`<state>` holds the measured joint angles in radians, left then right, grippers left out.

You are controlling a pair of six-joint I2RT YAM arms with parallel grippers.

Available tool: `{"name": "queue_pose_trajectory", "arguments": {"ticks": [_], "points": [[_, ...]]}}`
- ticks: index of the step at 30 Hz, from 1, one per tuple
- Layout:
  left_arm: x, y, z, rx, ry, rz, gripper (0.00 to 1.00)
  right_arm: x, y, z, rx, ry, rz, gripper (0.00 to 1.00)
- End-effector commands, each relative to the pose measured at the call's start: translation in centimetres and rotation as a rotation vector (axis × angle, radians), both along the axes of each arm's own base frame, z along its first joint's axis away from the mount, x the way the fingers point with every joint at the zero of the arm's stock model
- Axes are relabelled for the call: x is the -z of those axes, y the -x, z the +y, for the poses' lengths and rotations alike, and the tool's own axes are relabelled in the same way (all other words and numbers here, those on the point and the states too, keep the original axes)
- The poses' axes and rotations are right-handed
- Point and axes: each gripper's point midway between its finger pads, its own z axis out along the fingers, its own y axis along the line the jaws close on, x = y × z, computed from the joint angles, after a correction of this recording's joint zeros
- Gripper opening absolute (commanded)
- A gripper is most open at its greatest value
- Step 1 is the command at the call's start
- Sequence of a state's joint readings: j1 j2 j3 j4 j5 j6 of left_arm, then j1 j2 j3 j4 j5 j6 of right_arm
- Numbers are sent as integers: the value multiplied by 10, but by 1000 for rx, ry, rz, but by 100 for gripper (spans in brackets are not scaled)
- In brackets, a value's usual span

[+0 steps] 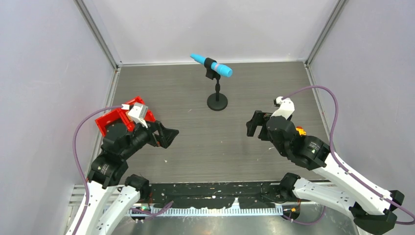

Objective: Take the credit cards out of the card holder
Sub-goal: Pick up the card holder from the corner of the board.

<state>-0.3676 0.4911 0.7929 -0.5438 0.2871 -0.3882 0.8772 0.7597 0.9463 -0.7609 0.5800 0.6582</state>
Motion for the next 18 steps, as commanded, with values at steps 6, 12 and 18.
{"name": "queue_pose_trajectory", "arguments": {"ticks": [6, 12, 18], "points": [[-7, 0, -2, 7, 17, -15, 99, -23, -5, -13, 93, -54, -64, 96], [-7, 0, -1, 3, 17, -19, 99, -22, -10, -22, 176, -64, -76, 95], [-7, 0, -1, 2, 16, -21, 99, -14, -18, -36, 322, -37, -65, 95]]}}
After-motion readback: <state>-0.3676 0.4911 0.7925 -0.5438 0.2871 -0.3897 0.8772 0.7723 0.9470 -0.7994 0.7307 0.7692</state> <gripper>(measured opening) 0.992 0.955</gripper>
